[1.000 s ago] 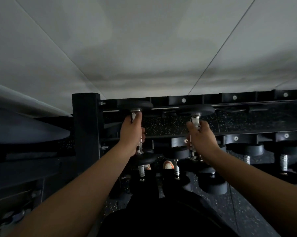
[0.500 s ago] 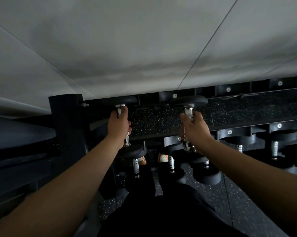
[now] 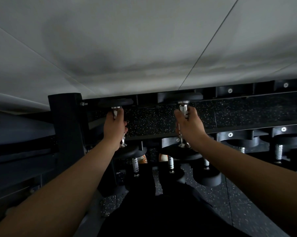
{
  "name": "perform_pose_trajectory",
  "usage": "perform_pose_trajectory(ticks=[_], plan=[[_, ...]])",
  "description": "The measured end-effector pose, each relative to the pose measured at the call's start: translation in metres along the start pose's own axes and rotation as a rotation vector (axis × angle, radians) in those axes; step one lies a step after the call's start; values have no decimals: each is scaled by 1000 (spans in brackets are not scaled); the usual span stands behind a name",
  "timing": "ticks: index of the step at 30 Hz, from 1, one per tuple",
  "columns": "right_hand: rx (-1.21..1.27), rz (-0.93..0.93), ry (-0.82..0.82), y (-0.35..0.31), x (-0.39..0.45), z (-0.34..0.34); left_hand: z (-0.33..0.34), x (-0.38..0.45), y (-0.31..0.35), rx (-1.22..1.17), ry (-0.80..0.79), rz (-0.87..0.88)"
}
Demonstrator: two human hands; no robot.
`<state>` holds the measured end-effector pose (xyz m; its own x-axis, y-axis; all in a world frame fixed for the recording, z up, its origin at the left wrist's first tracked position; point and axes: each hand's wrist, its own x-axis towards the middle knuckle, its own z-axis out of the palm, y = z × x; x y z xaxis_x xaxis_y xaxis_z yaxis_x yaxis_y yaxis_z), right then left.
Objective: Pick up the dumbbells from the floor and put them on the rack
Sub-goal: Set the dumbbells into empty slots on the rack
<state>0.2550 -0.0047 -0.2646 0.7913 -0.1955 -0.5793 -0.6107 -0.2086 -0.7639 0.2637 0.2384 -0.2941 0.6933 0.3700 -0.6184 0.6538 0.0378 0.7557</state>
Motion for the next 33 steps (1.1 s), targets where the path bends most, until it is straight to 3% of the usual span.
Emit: perform_pose_trajectory(ticks=[11, 18, 33], plan=[[-108, 88, 9, 1, 31, 13, 4, 3, -5, 83, 32, 16], [-196, 24, 13, 16, 28, 18, 1, 10, -14, 254, 62, 26], [-383, 45, -81, 1, 6, 9, 0, -24, -13, 357, 103, 5]])
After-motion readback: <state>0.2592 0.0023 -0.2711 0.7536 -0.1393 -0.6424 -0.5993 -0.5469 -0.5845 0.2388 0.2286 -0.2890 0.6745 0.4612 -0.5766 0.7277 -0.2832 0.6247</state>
